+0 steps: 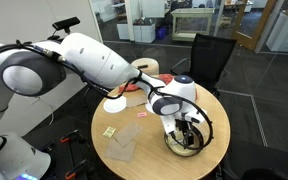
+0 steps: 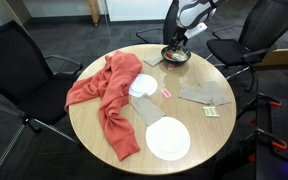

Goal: Remove the marker from the ceramic bowl and place it on the table

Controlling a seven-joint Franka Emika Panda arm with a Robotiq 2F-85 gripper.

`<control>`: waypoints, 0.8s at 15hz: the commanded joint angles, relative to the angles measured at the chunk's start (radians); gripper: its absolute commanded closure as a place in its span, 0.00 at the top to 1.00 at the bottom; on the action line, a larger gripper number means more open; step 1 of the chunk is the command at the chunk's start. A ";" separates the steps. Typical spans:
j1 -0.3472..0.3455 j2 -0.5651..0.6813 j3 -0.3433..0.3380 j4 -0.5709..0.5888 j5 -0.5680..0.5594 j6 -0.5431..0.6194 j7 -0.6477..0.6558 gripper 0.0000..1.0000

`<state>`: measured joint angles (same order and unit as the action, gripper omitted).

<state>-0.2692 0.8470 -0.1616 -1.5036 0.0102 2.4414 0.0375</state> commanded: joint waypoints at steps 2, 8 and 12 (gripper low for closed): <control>-0.037 0.059 0.036 0.102 0.048 -0.055 -0.030 1.00; -0.035 0.105 0.044 0.159 0.054 -0.095 -0.027 1.00; -0.034 0.134 0.043 0.193 0.051 -0.119 -0.022 1.00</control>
<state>-0.2935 0.9506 -0.1260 -1.3712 0.0463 2.3733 0.0285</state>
